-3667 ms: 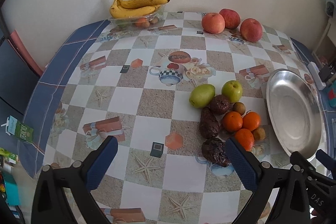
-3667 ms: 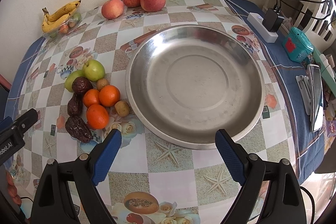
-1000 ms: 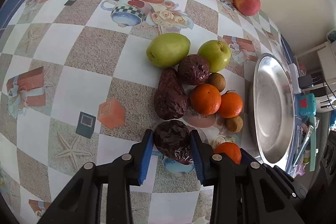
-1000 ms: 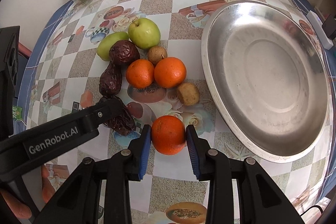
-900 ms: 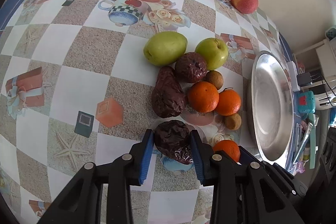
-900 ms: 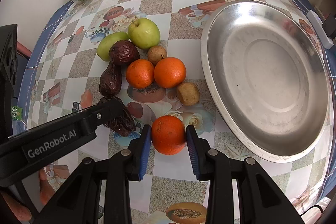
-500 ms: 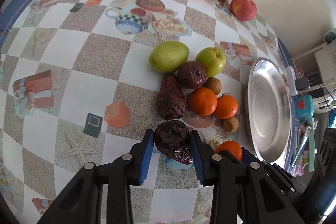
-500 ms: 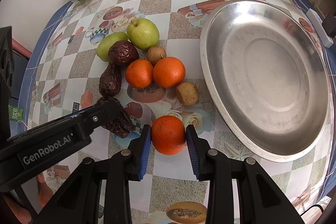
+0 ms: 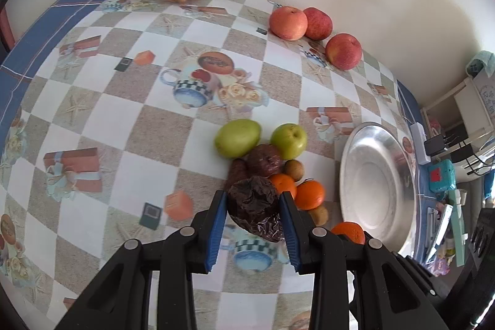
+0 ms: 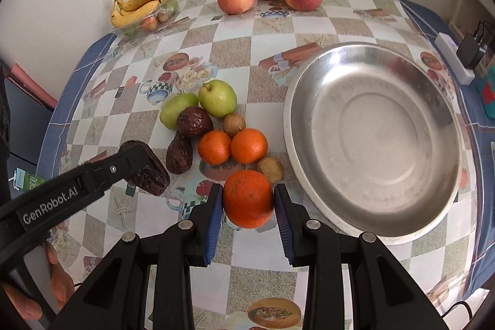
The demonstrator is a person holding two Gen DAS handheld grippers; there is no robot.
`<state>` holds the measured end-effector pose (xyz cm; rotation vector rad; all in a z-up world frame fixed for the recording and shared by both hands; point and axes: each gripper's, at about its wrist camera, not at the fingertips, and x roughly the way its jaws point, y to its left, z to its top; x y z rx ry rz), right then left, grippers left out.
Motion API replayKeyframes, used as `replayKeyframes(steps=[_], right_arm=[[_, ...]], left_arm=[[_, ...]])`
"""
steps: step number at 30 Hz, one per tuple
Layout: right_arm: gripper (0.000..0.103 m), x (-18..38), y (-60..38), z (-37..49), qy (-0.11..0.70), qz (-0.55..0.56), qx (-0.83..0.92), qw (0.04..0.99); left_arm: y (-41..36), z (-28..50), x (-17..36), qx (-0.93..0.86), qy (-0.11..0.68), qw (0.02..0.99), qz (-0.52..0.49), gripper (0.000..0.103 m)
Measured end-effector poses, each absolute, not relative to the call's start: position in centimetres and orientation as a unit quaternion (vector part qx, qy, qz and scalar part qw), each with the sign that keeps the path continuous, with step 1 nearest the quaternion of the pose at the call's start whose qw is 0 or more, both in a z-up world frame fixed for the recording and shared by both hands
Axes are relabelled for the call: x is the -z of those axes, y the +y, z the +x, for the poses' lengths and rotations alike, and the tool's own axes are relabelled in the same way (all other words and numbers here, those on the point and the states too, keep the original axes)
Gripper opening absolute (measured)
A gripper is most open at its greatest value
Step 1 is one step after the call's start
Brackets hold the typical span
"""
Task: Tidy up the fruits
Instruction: 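Carry the date and orange into the steel bowl and open both tools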
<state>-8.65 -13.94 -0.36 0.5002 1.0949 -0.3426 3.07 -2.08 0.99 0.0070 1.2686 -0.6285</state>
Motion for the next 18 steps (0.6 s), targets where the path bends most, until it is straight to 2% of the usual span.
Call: replayKeyframes(steps=[13, 18], right_arm=[[0.035, 0.8, -22.9, -13.1, 0.479, 0.279, 0.315, 0.770], [0.035, 1.1, -23.9, -14.2, 0.482, 0.274, 0.342, 0.759]], left_arm=[[-13.5, -0.2, -1.1, 0.372, 0.591, 0.715, 0.031, 0.037], [-15.5, -1.2, -0.3, 0.406, 0.588, 0.698, 0.048, 0.040]])
